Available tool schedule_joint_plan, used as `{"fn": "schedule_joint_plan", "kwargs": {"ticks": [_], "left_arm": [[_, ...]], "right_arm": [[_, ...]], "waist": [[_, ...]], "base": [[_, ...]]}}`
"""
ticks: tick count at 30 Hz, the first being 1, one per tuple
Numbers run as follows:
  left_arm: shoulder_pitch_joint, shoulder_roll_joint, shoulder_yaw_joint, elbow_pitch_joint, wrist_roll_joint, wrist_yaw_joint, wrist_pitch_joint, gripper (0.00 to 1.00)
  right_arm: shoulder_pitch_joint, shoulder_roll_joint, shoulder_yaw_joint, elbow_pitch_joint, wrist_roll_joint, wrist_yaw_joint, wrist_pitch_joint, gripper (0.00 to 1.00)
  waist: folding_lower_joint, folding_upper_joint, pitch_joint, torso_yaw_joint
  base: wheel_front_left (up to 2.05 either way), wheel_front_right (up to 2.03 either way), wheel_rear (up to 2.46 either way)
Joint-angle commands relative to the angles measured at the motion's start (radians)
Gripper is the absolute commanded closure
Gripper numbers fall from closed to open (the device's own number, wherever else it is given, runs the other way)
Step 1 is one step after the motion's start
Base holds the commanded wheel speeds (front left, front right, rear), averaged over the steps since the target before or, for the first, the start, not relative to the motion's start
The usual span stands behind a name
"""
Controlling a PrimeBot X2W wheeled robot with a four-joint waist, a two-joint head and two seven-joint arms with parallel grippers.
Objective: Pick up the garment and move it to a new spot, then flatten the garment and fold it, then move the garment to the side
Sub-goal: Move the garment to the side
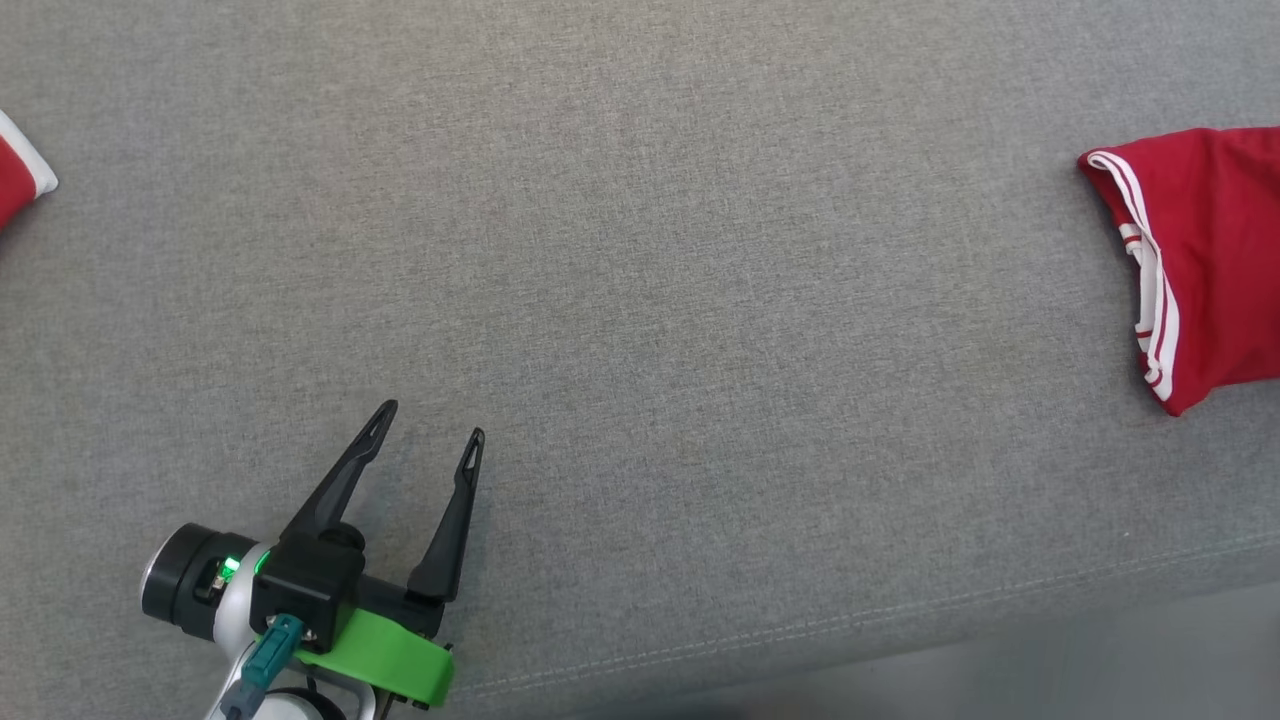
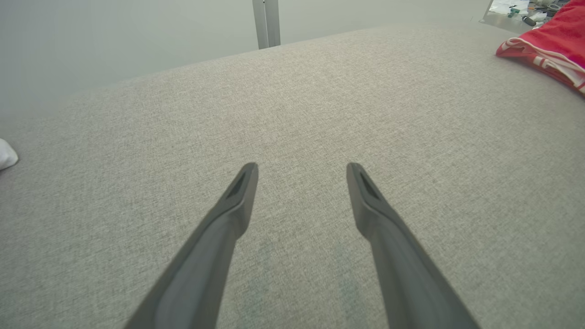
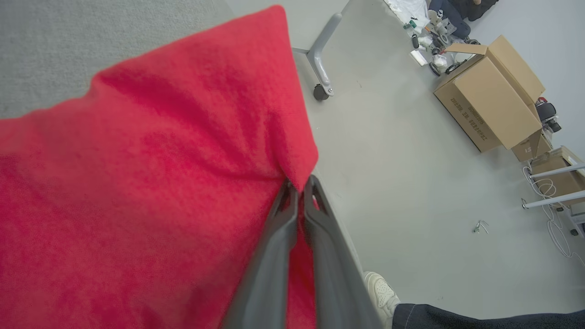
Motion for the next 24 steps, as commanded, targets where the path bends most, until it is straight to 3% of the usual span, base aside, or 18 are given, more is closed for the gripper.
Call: {"fn": "schedule_joint_plan", "kwargs": {"ticks": [1,2,4,9,13,19,22,24], "left_arm": [[-0.011,0.005,0.002,0.001,0.002,0.002,0.001,0.00],[-0.011,0.005,0.001,0.001,0.000,0.004,0.001,0.00],[-0.010,0.002,-0.001,0.003,-0.003,0.005,-0.002,0.00],[-0.004,-0.009,-0.009,0.019,-0.011,0.009,-0.015,0.00],[0.000,-0.033,-0.016,0.042,-0.023,0.015,-0.039,0.00],[0.016,-0.080,-0.001,0.101,-0.071,0.032,-0.082,0.00],[0.024,-0.091,0.009,0.131,-0.092,0.025,-0.103,0.00],[0.026,-0.101,0.021,0.151,-0.097,0.046,-0.113,0.00]], "right_arm": [[-0.011,0.006,-0.009,0.001,-0.020,-0.002,-0.018,0.35],[-0.015,0.007,-0.014,0.001,-0.035,-0.002,-0.025,0.37],[-0.024,0.013,-0.031,-0.006,-0.061,-0.002,-0.040,0.00],[-0.025,0.031,-0.032,-0.022,-0.111,-0.002,-0.079,0.00],[-0.010,0.047,0.010,-0.030,-0.120,-0.002,-0.181,0.00],[0.036,0.026,0.127,0.080,-0.032,-0.002,-0.380,0.00],[0.073,0.037,0.173,0.102,0.047,-0.002,-0.403,0.00],[0.106,0.051,0.205,0.086,0.096,-0.002,-0.407,0.00]], "waist": [[-0.0001,-0.0001,-0.007,0.010],[-0.0001,-0.0001,-0.010,0.014],[-0.0001,-0.0001,-0.017,0.024],[-0.0001,-0.0001,-0.045,0.047],[-0.0001,-0.0001,-0.084,0.067],[-0.0001,-0.0001,-0.192,0.093],[-0.0001,-0.0001,-0.254,0.098],[-0.0001,-0.0001,-0.294,0.101]], "base": [[0.00,0.00,0.00],[0.00,0.00,0.00],[0.00,0.00,0.00],[0.00,0.00,0.00],[0.00,0.00,0.00],[0.00,0.00,0.00],[0.00,0.00,0.00],[0.00,0.00,0.00]]}}
